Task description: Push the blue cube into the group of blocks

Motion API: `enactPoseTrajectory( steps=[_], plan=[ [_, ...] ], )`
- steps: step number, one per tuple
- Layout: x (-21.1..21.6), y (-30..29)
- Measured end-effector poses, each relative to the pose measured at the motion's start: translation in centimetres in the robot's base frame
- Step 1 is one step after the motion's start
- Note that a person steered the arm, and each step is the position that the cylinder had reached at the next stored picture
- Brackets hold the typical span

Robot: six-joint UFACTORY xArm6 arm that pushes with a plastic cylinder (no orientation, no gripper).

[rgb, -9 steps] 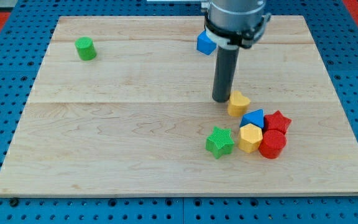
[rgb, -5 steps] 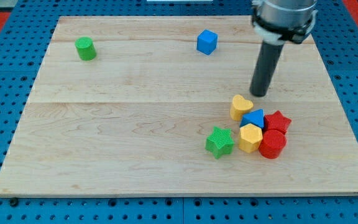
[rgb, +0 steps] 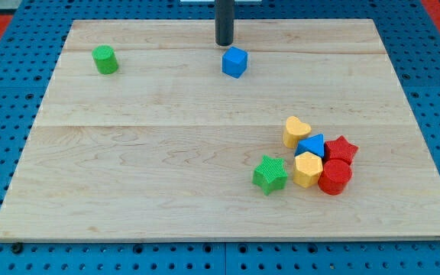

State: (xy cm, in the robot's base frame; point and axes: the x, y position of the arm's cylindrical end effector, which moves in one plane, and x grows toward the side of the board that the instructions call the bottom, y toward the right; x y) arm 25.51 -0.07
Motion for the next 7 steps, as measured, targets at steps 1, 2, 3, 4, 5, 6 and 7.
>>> enactPoseTrajectory(
  steps=[1,2,3,4,5,6,7],
  plan=[
    [5.8,2.7],
    [9.8,1.2],
    [14.3,4.3],
    [12.2,5.0],
    [13.7,8.9],
    [13.7,12.4],
    [14.2,13.2]
  ],
)
